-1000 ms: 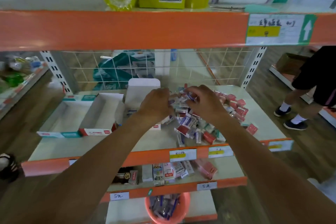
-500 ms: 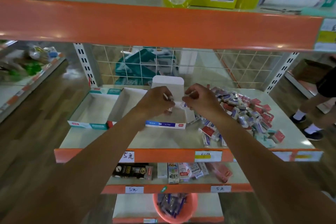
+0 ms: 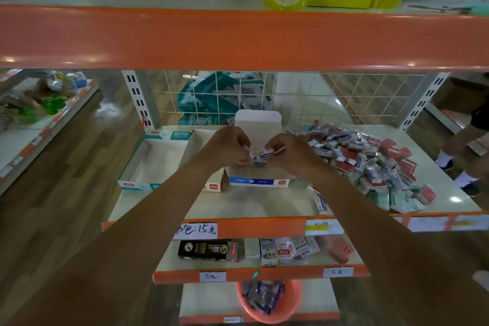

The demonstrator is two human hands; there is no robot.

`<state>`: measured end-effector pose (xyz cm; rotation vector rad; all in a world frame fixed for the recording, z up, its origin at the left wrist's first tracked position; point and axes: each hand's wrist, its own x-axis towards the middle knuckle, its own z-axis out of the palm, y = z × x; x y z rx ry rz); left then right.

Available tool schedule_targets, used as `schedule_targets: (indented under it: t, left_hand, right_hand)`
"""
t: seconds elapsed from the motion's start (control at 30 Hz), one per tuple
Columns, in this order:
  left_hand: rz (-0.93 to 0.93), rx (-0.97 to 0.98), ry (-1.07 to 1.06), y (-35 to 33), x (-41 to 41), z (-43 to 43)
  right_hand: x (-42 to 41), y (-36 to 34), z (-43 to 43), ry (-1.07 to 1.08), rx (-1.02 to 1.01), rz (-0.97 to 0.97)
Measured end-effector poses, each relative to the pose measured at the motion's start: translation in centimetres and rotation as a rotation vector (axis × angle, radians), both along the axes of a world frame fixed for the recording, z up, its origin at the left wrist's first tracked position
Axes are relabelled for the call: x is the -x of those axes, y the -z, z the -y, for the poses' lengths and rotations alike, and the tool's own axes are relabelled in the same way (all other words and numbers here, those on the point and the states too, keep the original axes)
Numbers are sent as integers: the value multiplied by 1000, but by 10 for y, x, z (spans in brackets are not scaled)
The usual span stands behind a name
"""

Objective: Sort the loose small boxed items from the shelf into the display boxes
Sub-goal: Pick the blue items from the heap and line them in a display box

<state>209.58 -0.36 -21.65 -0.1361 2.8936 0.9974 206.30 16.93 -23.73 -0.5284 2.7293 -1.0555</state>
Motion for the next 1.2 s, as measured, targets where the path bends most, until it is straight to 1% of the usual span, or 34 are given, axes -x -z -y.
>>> schedule_targets:
  t: [0.1, 0.2, 0.3, 0.43, 0.57, 0.7, 0.87, 1.0, 1.07, 1.2]
  left_hand:
    - [-38, 141, 61, 6, -1, 2]
    - [-65, 274, 96, 15, -4, 2]
    - [-129, 482, 166, 23, -7, 2]
    - [-137, 760, 229, 25, -3, 9]
    - [-149, 883, 274, 27, 0, 13]
    - [-214, 1018, 353, 29, -1, 11]
    - [-223, 1054, 384, 32, 2, 11]
    - [-203, 1060, 390, 39, 3, 8]
    - [-197, 1009, 365, 39, 3, 8]
    - [-203, 833, 315, 37, 3, 9]
  right_hand:
    - [-2, 3, 3, -35, -91, -15]
    - [-3, 9, 4, -40, -105, -9]
    - [-3, 12, 3, -54, -126, -24]
    - [-1, 15, 5, -63, -219, -62]
    - [0, 17, 8, -69, -275, -118]
    - [0, 23, 8, -67, -347, -159]
    - [-2, 25, 13, -85, -431, -206]
    - [-2, 26, 15, -73, -450, -211]
    - [-2, 25, 15, -80, -452, -217]
    - [-1, 24, 13, -118, -464, -226]
